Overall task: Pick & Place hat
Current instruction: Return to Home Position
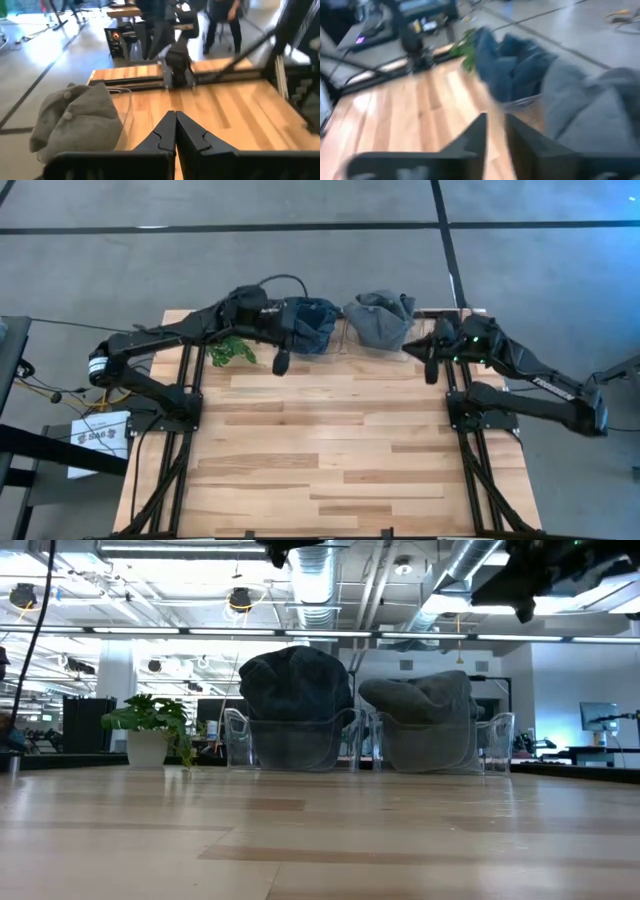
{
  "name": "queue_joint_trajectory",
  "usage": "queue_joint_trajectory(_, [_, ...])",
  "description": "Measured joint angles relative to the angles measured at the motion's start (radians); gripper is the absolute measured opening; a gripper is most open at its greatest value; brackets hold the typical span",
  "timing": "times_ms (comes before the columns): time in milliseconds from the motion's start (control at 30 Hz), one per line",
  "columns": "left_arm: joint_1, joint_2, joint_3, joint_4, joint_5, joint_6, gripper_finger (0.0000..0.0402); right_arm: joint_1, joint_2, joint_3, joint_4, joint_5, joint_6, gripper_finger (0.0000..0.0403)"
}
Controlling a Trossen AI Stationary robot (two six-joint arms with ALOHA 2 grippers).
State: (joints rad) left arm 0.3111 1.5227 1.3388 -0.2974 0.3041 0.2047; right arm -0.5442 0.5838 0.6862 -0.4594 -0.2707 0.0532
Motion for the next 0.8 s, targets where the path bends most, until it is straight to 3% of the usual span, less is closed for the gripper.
queue_joint_trajectory(100, [-0.048, 0.0, 0.0, -0.014, -0.054, 0.008, 0.0001, 0.135, 0.033, 0.0, -0.004, 0.088, 0.001, 0.001])
queue_joint_trajectory(267, [-0.124, 0.0, 0.0, -0.029, -0.096, -0.009, 0.0001, 0.36, 0.092, -0.001, 0.036, 0.27, 0.01, 0.0011])
queue_joint_trajectory(467, [-0.231, 0.0, -0.022, -0.039, -0.246, -0.071, 0.0, 0.552, 0.154, -0.001, 0.076, 0.377, 0.025, 0.0005])
queue_joint_trajectory(600, [-0.295, -0.031, -0.142, 0.086, -0.286, -0.132, 0.0, 0.626, 0.186, -0.001, 0.101, 0.406, 0.026, 0.0001])
queue_joint_trajectory(800, [-0.363, -0.167, -0.437, 0.388, -0.343, -0.196, 0.0, 0.668, 0.225, -0.001, 0.108, 0.406, 0.026, 0.0003])
